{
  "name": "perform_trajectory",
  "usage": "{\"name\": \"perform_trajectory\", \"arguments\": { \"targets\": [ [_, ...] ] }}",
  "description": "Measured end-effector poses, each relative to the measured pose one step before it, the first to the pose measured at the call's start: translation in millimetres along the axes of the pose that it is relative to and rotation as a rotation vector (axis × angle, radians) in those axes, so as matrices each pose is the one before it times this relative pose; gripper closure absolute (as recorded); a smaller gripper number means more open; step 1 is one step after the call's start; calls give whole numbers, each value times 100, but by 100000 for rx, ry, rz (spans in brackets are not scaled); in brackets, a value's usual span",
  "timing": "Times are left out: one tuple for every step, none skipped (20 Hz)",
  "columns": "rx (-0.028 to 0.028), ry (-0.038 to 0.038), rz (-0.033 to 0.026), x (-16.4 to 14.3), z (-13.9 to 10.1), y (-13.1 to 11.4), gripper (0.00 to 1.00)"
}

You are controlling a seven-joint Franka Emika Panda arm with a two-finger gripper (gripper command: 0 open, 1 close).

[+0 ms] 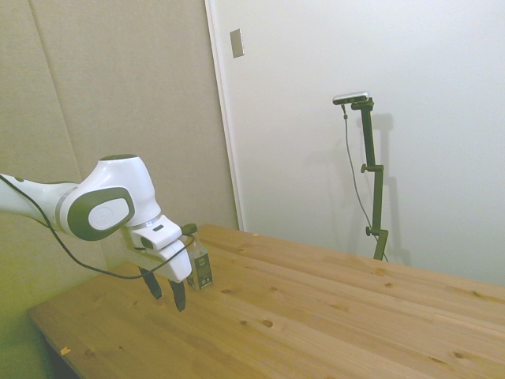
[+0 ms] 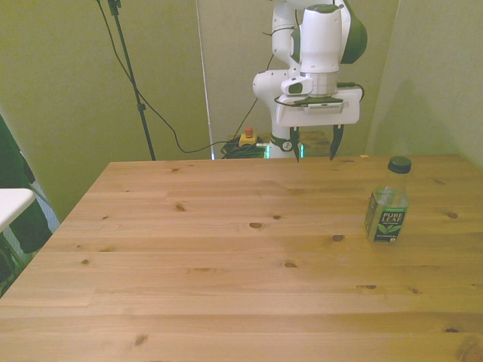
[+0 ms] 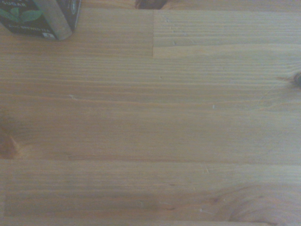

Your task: Knock down the bottle

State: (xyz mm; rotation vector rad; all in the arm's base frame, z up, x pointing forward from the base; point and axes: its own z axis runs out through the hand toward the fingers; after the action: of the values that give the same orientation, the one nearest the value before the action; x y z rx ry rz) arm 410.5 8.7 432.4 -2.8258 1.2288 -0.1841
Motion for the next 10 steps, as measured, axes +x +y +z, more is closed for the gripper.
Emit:
{"name": "perform_trajectory", "arguments": {
  "targets": [
    [-75,-53,17,18,41,8,0],
    [-243,-244,125,-13,151,118,100],
    [133,137,-281,-69,-80,-120,100],
    [318,393,-458,-152,-240,-306,100],
    [396,580,-368,-232,-442,-508,100],
    [524,741,189,-194,-640,-647,100],
    [841,1010,515,-128,-718,-677,100],
    [827,887,1028,-92,-668,-645,100],
    [901,864,1246,-72,-627,-639,100],
    [841,667,1415,-97,-494,-620,100]
  ]
}}
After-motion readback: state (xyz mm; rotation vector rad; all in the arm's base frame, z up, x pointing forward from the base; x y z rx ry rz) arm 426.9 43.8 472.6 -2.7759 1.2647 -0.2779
